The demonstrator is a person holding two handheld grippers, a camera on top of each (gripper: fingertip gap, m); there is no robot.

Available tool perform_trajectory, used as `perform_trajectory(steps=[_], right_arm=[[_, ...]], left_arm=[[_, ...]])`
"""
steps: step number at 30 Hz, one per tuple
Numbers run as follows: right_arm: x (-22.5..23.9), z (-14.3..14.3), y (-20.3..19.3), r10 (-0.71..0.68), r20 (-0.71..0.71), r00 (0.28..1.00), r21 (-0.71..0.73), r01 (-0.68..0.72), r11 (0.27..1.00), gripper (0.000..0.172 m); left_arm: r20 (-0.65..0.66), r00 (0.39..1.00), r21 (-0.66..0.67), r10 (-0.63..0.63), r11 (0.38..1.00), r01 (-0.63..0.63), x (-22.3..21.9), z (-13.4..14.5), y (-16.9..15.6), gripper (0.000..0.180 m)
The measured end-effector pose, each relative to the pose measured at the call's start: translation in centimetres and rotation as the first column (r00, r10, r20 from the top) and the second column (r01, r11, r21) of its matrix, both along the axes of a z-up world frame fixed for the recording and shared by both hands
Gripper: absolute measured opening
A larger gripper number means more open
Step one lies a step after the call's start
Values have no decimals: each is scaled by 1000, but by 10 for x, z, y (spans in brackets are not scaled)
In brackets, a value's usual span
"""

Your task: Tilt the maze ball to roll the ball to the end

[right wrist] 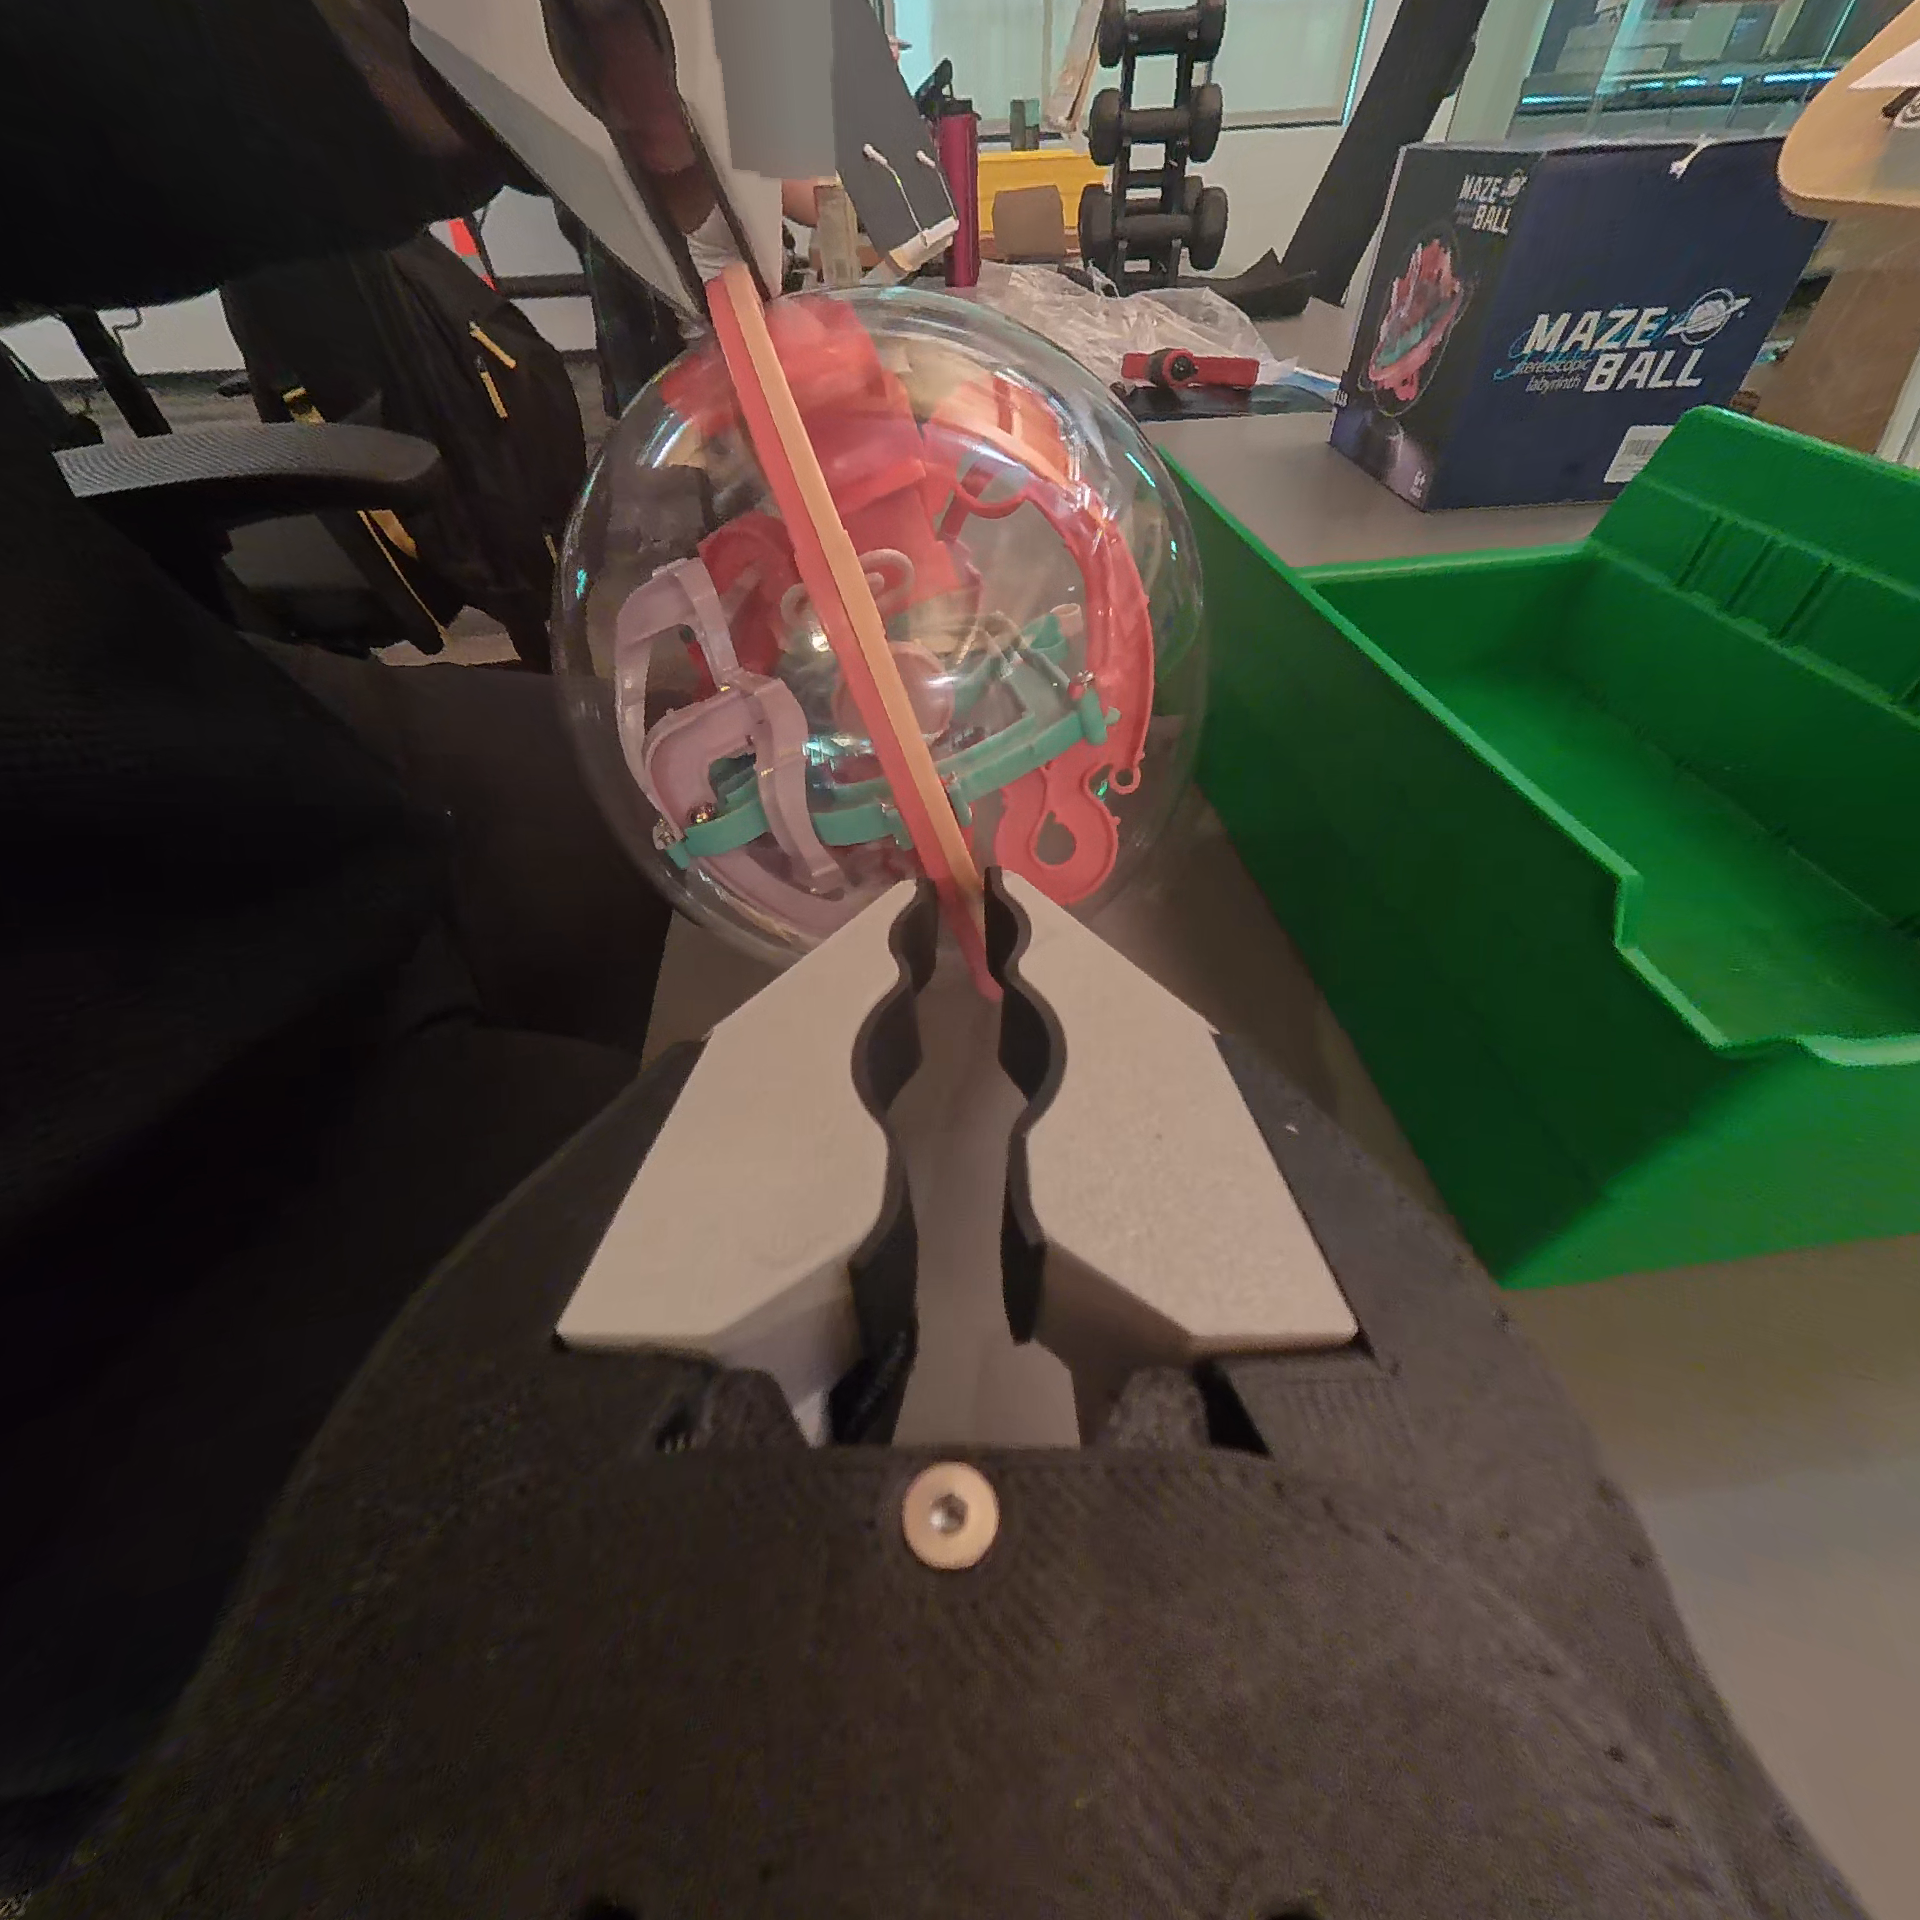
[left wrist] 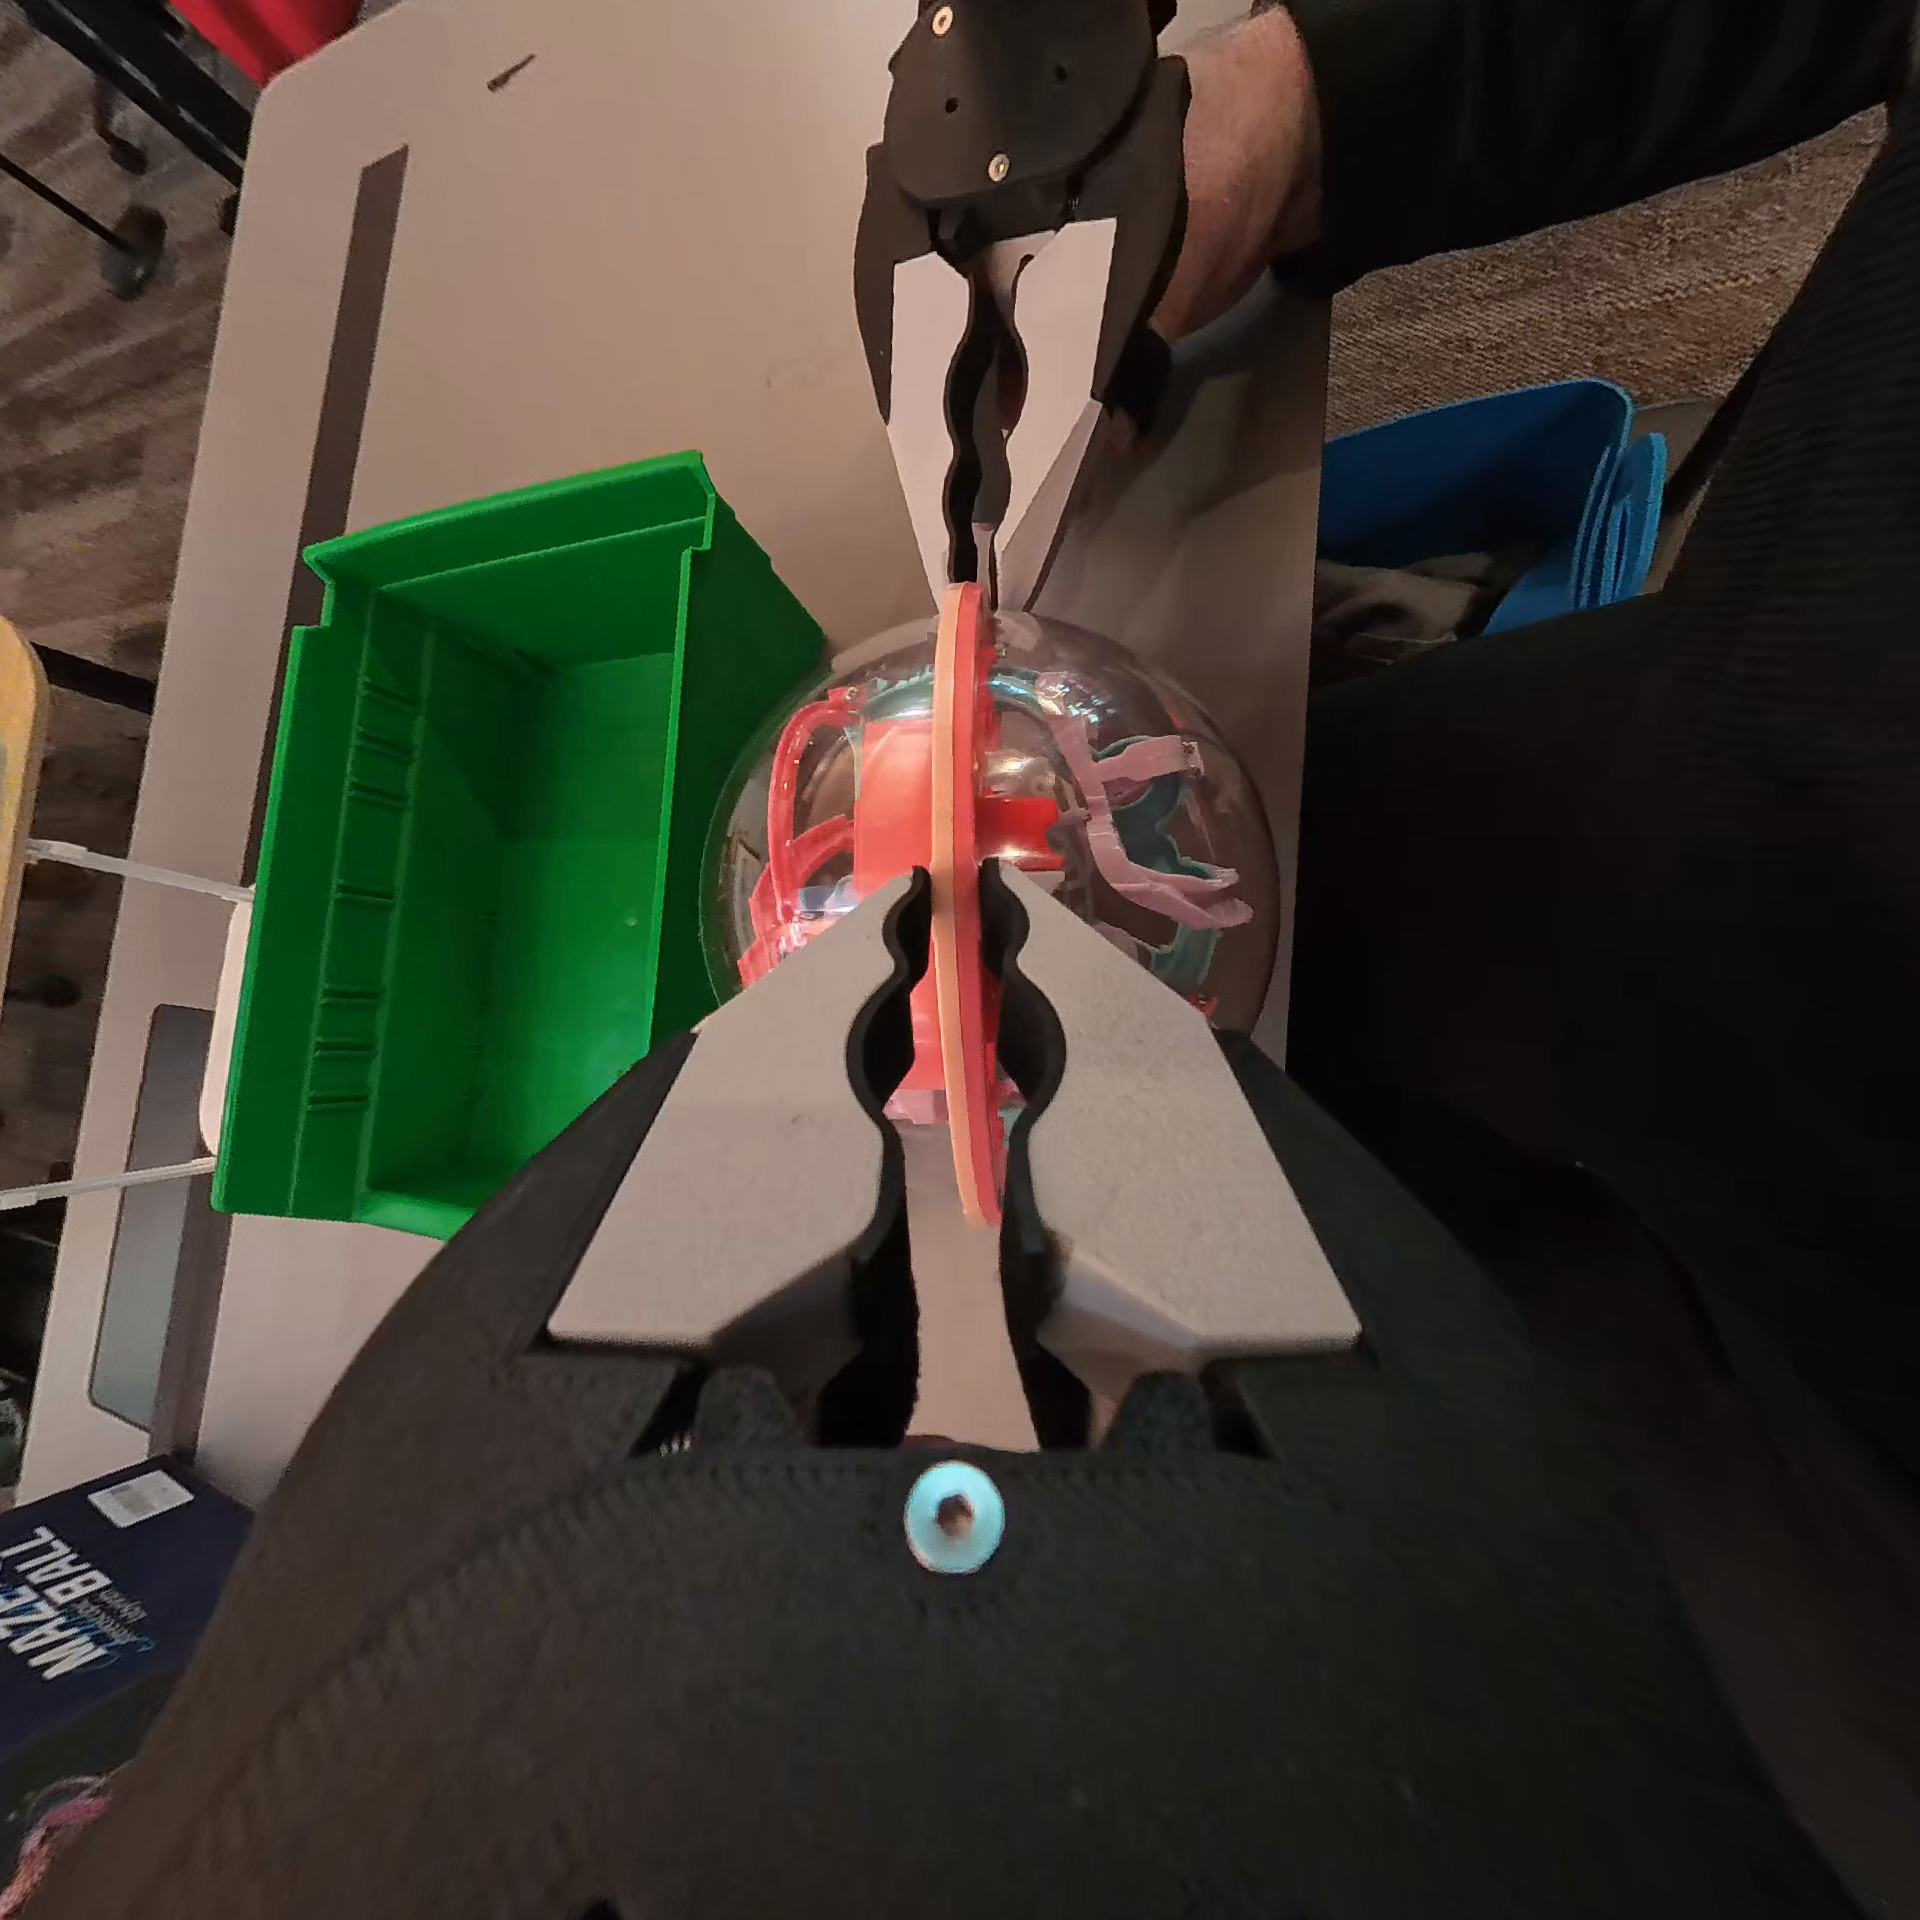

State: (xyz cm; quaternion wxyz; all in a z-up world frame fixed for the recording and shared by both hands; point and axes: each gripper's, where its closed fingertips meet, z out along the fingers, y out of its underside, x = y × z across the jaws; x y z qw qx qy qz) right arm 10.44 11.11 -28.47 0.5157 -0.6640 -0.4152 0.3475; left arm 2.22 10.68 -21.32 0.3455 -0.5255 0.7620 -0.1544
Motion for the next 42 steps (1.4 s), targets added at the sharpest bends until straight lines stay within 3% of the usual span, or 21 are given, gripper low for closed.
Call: perform_trajectory(steps=[42], right_arm=[[-3, 27, 4, 12, 72, 997, 69, -17, 997, 8]], left_arm=[[114, 983, 31, 144, 988, -149, -25, -19, -2, 7]])
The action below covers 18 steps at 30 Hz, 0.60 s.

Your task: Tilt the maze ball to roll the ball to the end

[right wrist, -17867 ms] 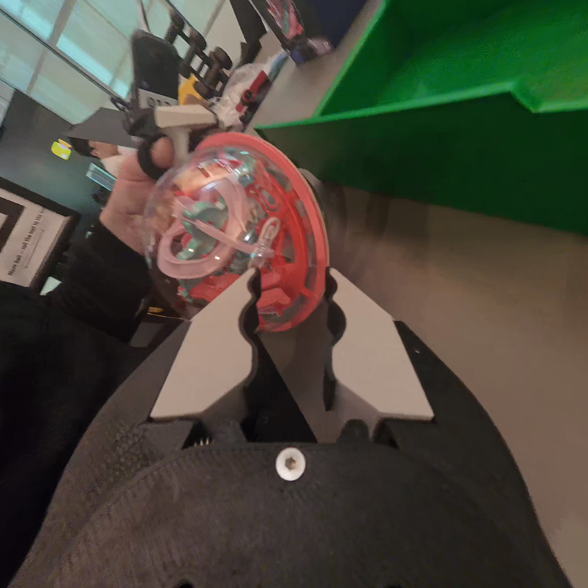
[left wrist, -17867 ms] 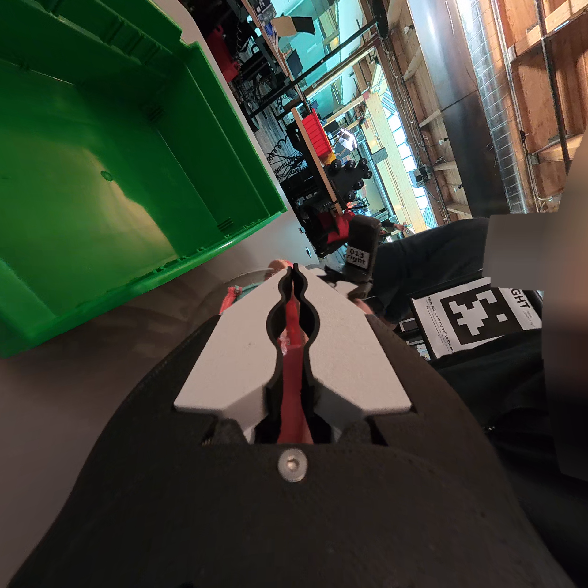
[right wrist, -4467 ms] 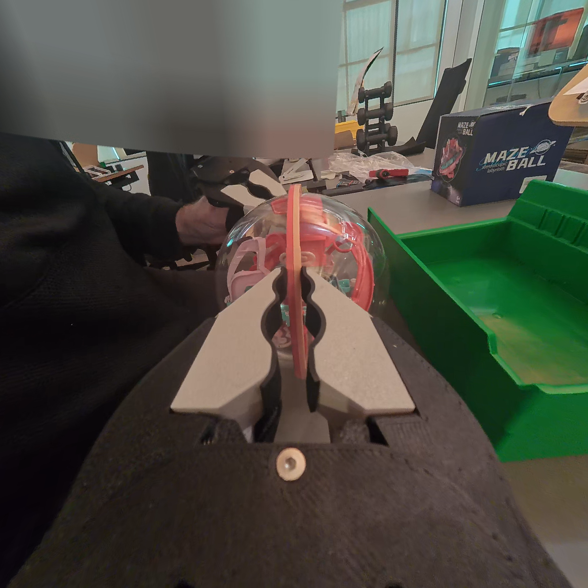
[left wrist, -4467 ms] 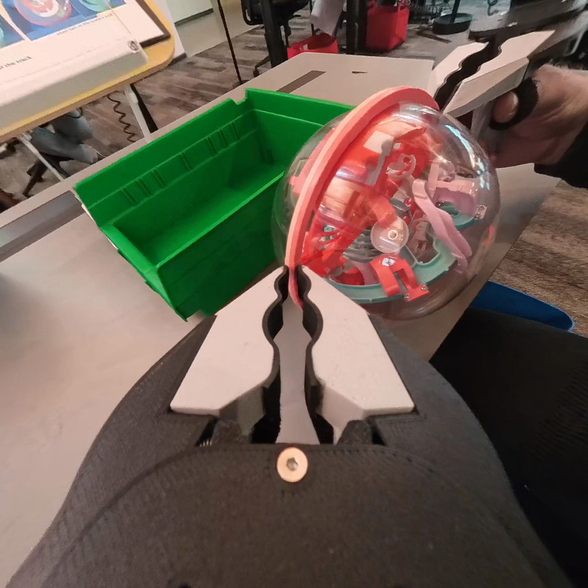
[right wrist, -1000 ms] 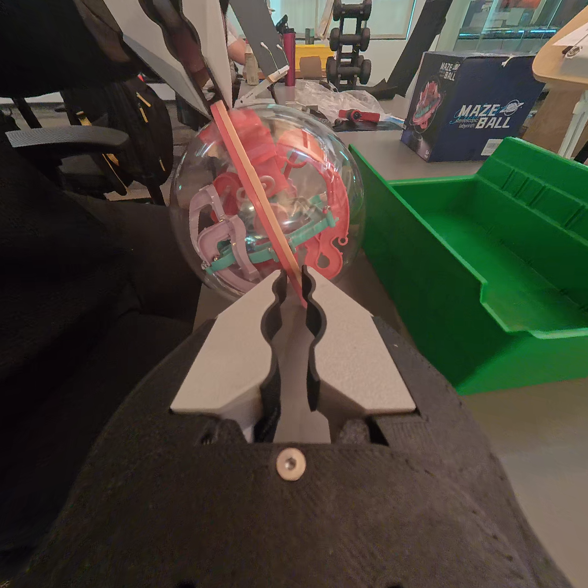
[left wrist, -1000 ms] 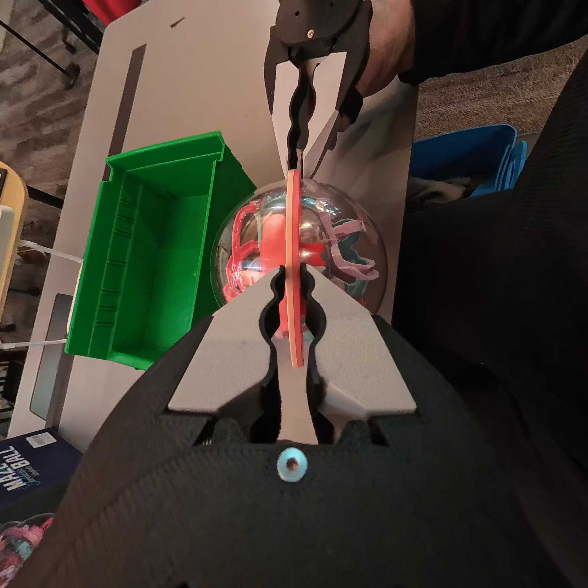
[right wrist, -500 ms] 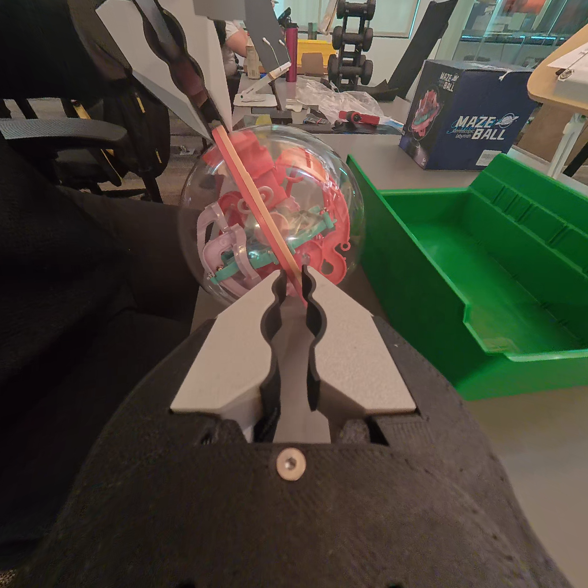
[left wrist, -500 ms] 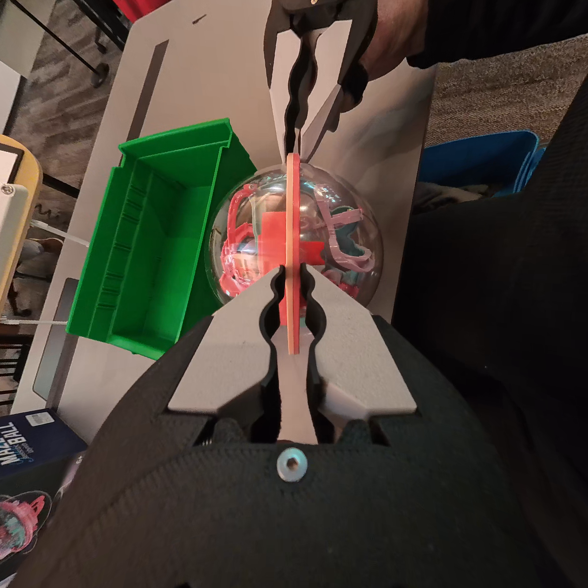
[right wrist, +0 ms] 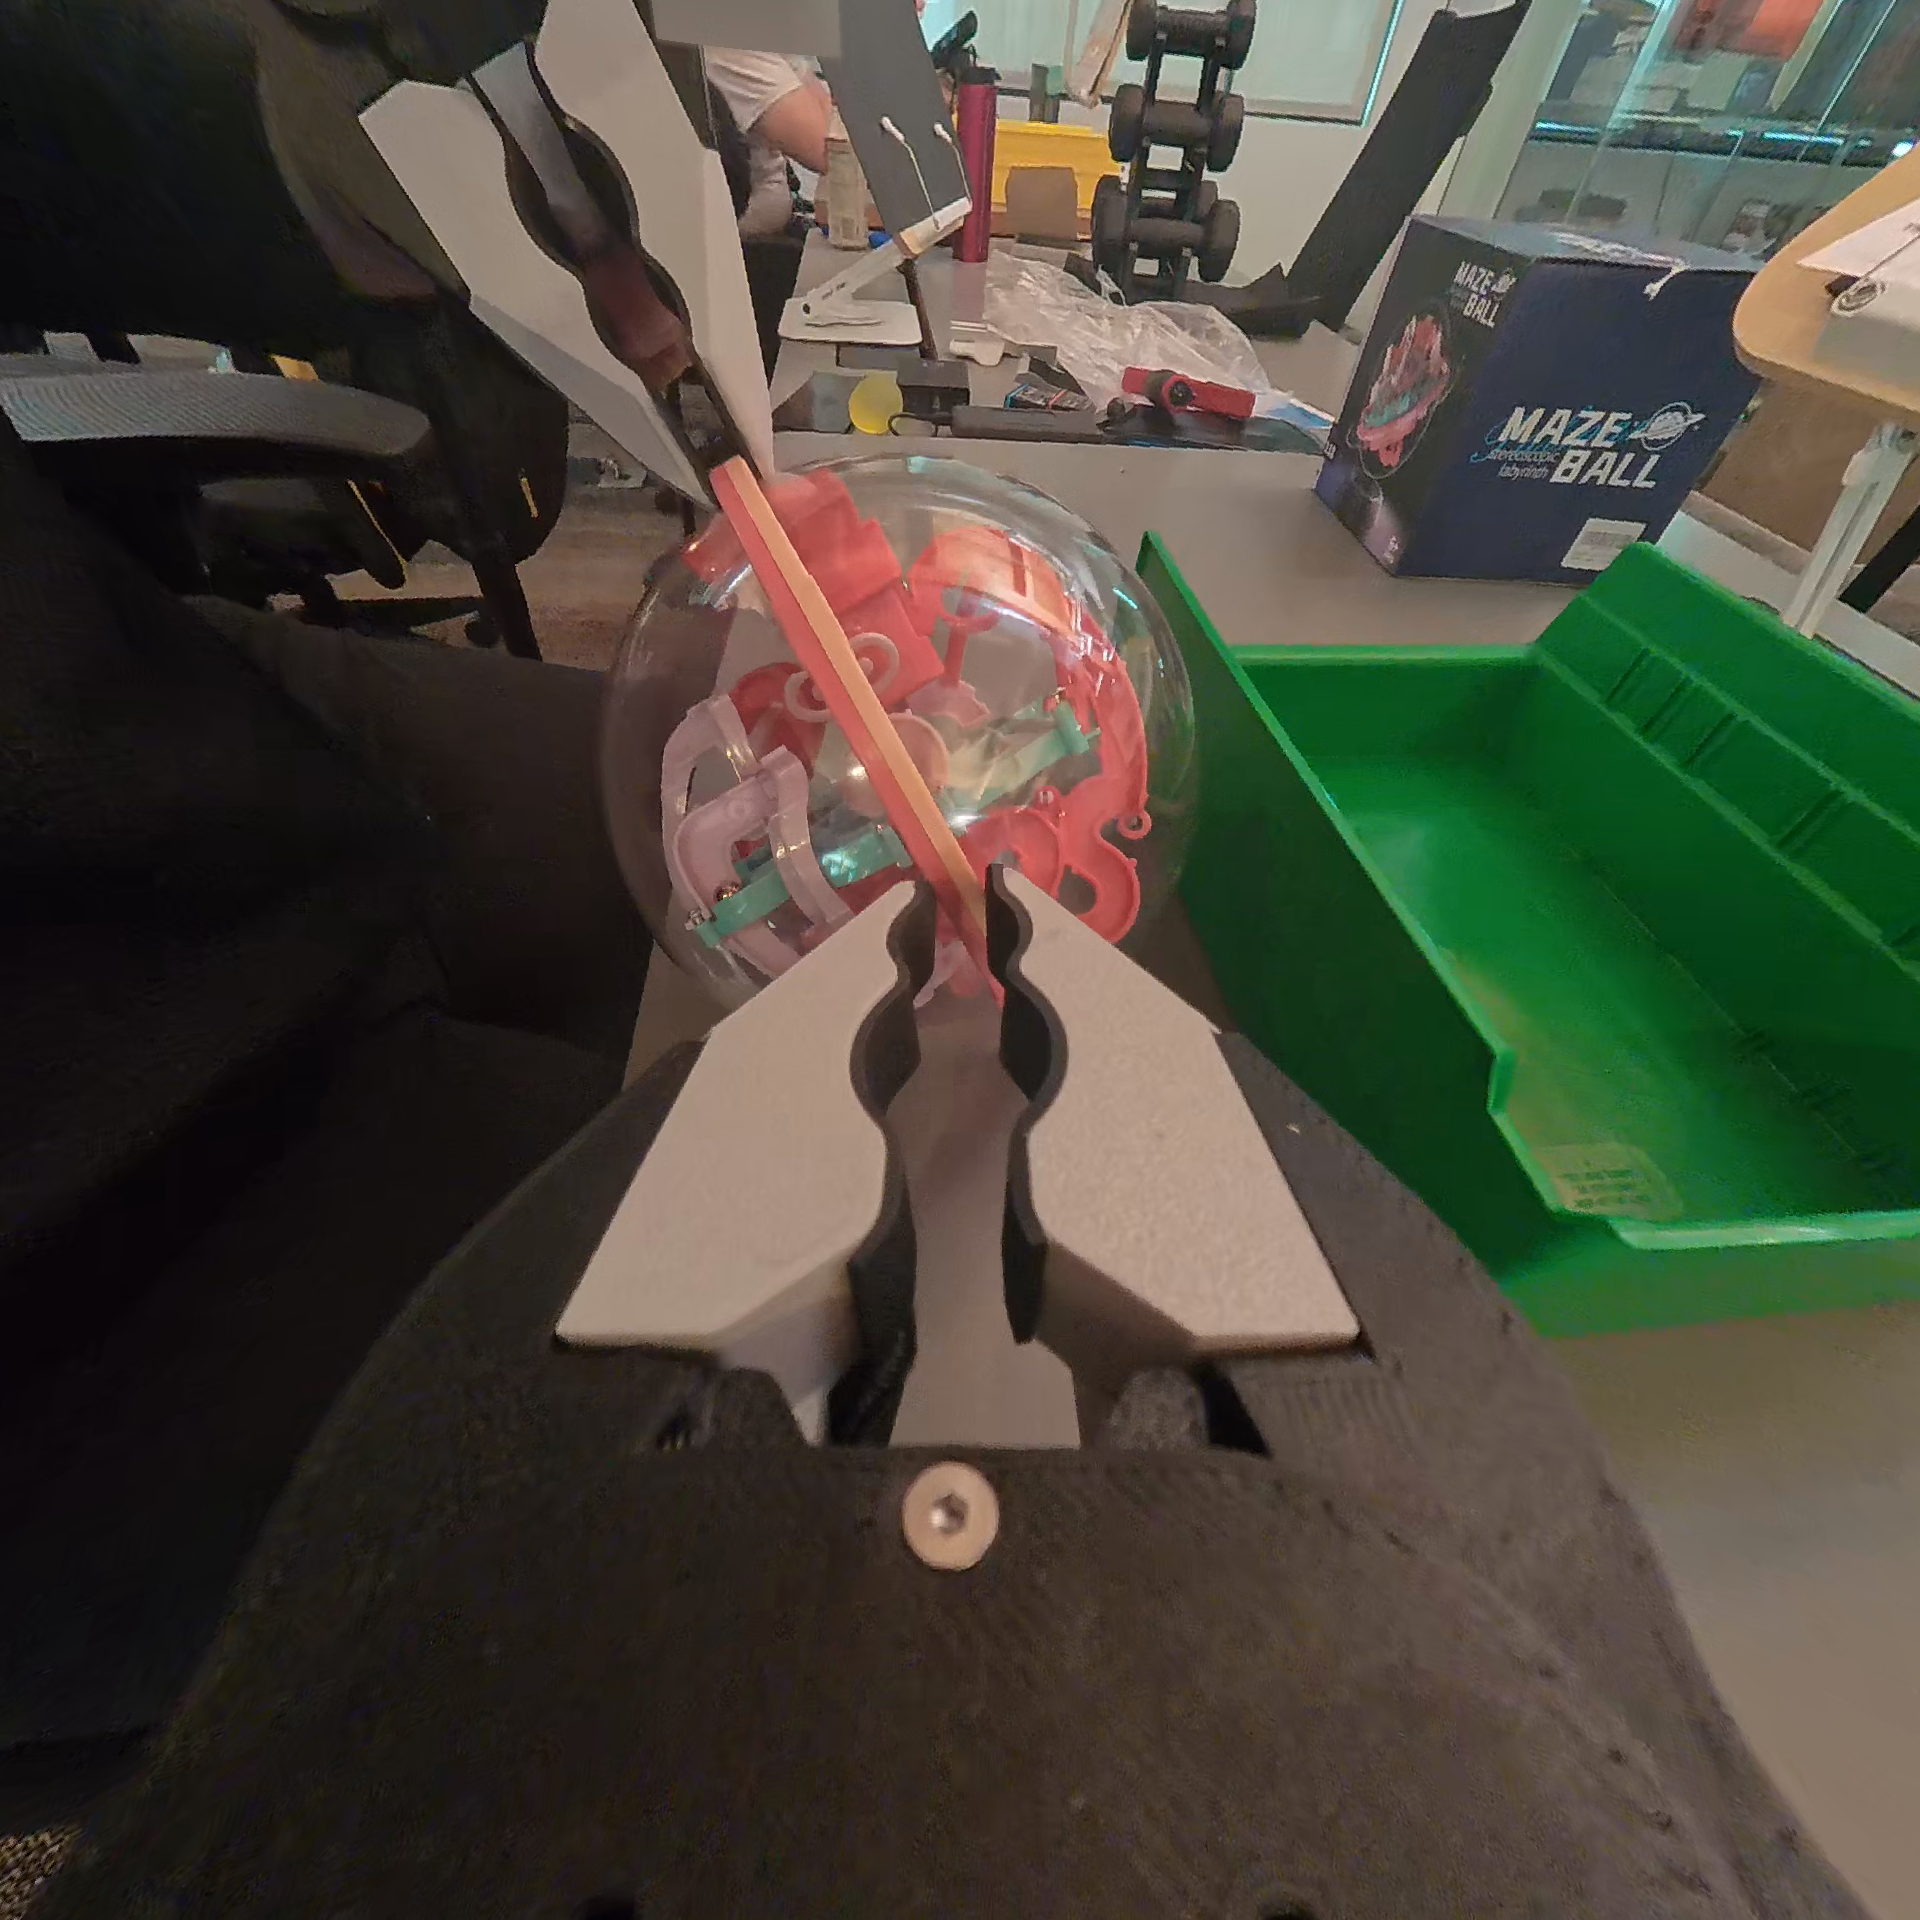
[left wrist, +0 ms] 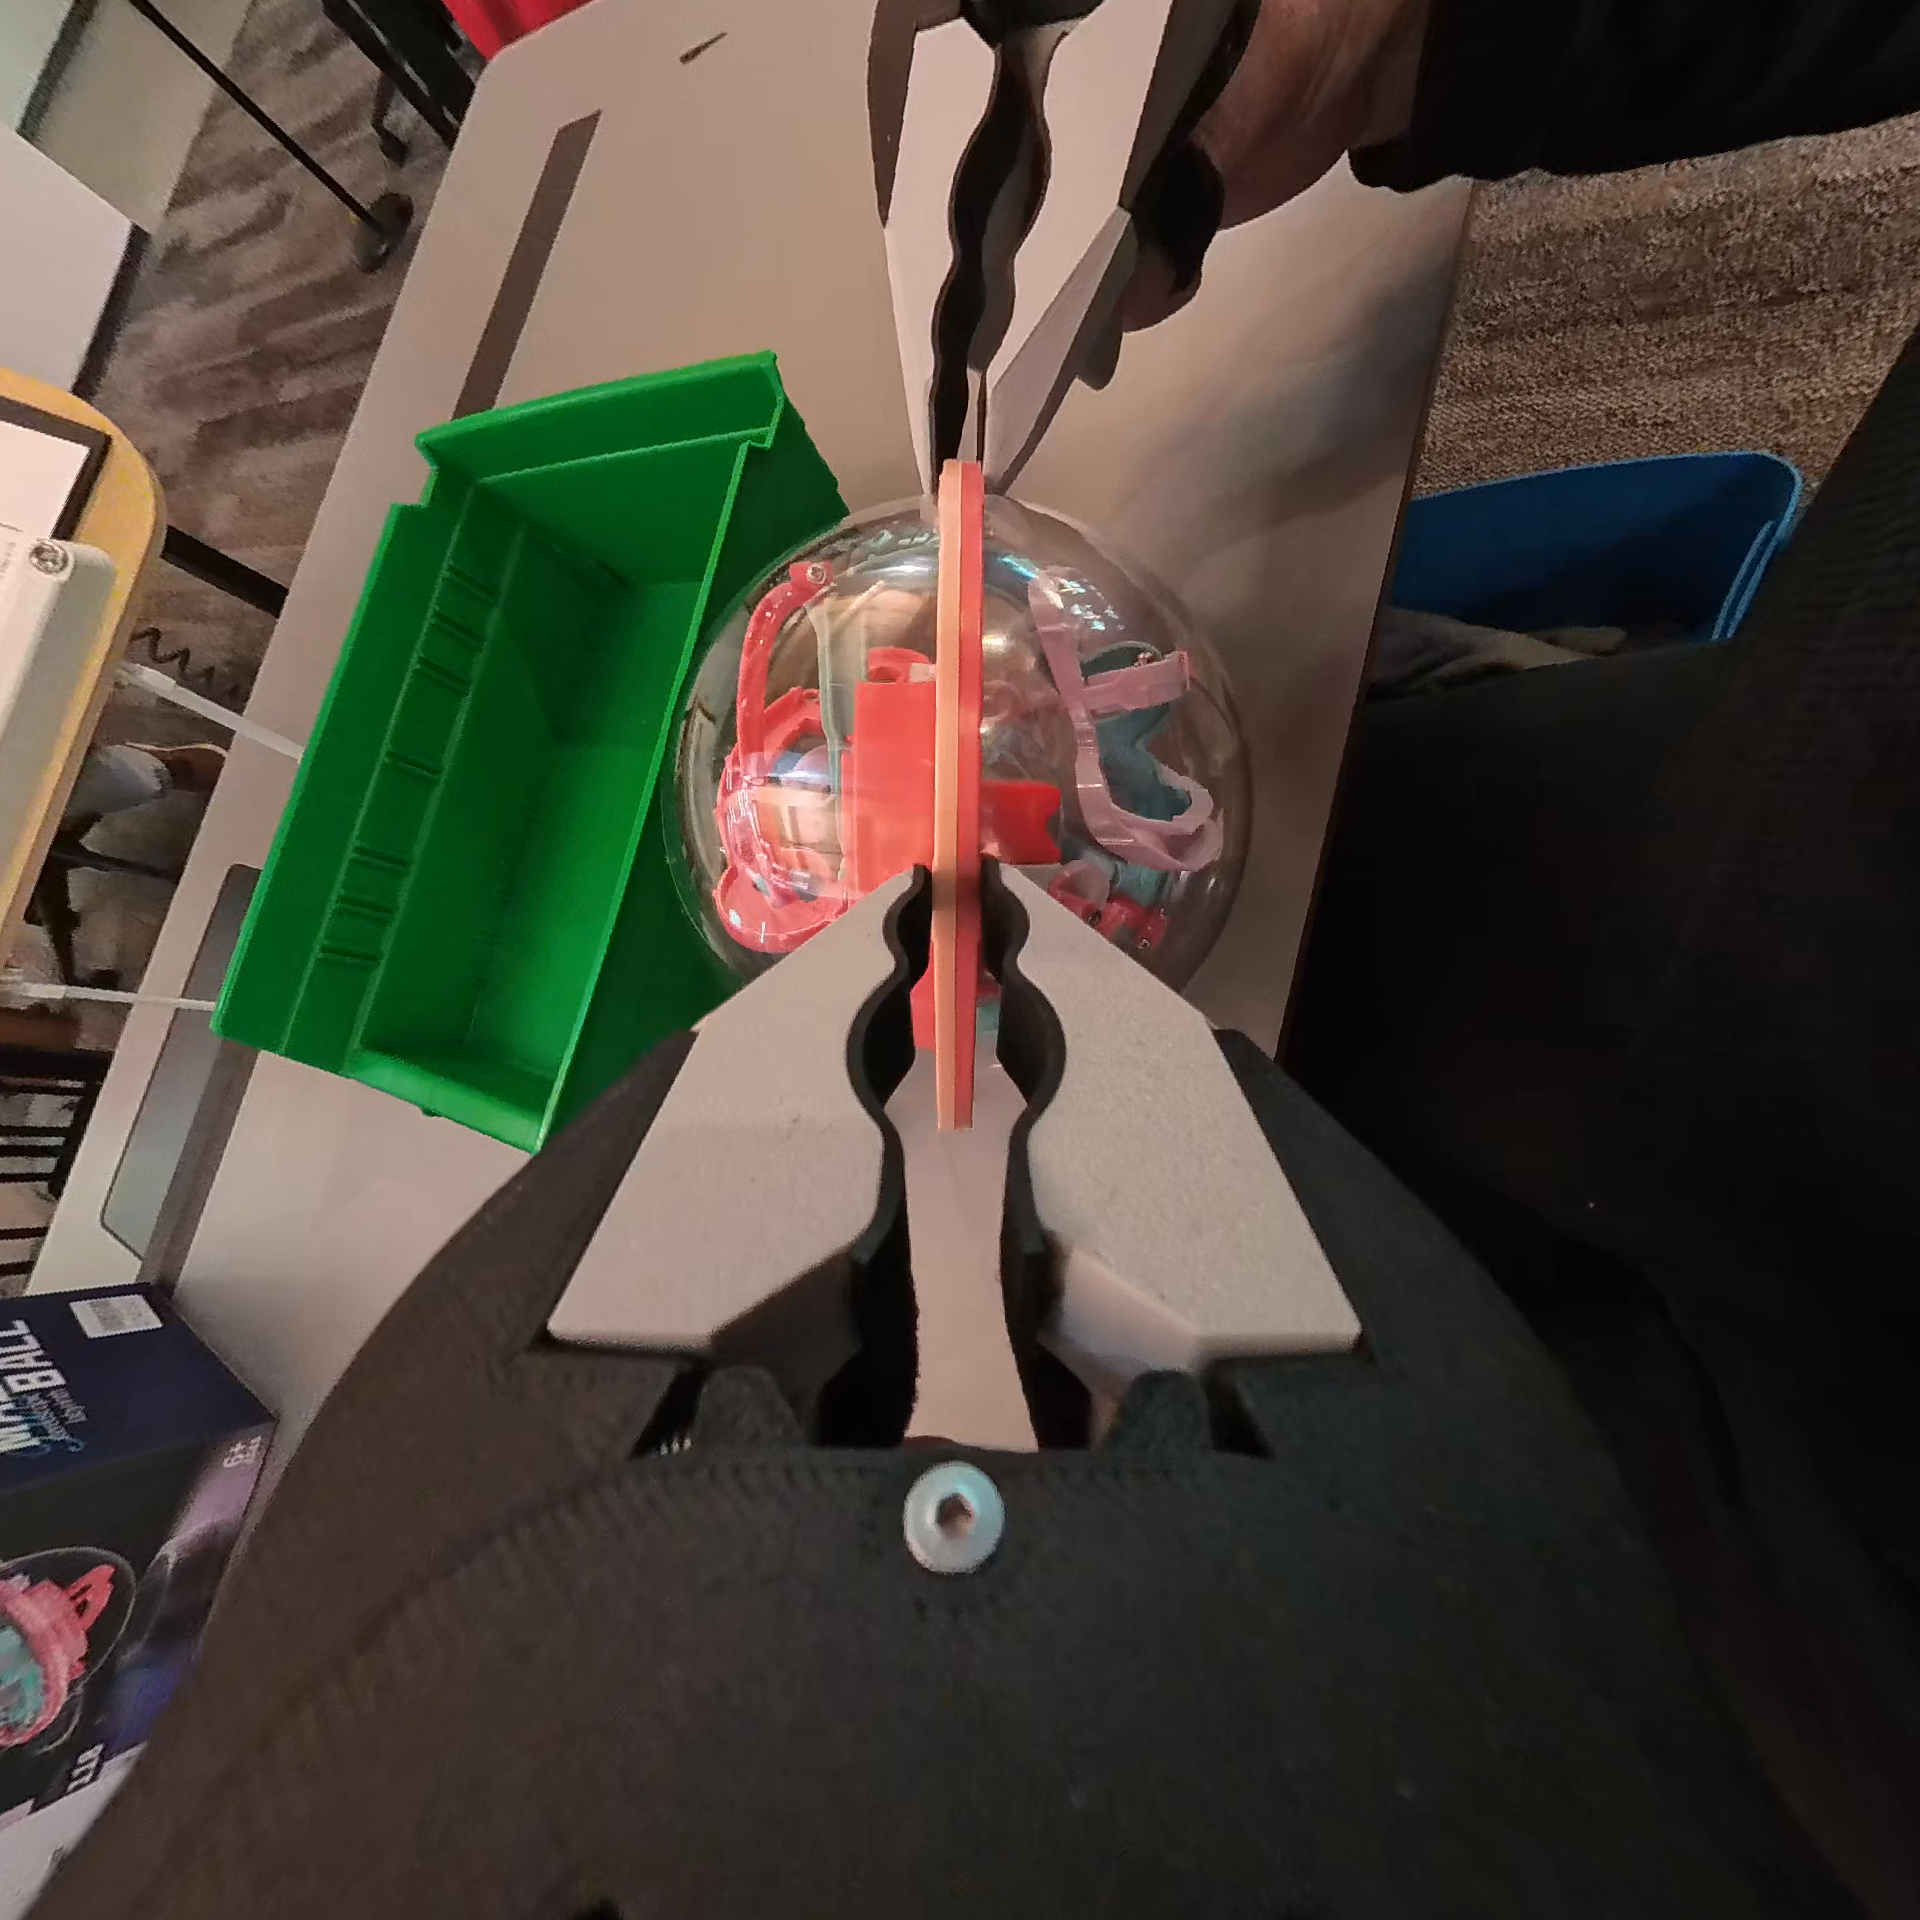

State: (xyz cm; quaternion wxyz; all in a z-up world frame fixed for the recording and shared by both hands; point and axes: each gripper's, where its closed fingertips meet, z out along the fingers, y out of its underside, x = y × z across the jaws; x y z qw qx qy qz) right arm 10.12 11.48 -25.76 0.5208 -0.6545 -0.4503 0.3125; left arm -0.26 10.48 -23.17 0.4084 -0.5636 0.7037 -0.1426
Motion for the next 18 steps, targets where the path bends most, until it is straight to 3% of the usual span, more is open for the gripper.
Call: perform_trajectory(steps=[18], right_arm=[[-4, 8, -3, 34, 15, 999, 9, -34, 999, 8]], left_arm=[[34, 999, -1, 42, 999, -42, -7, -6, -2, 7]])
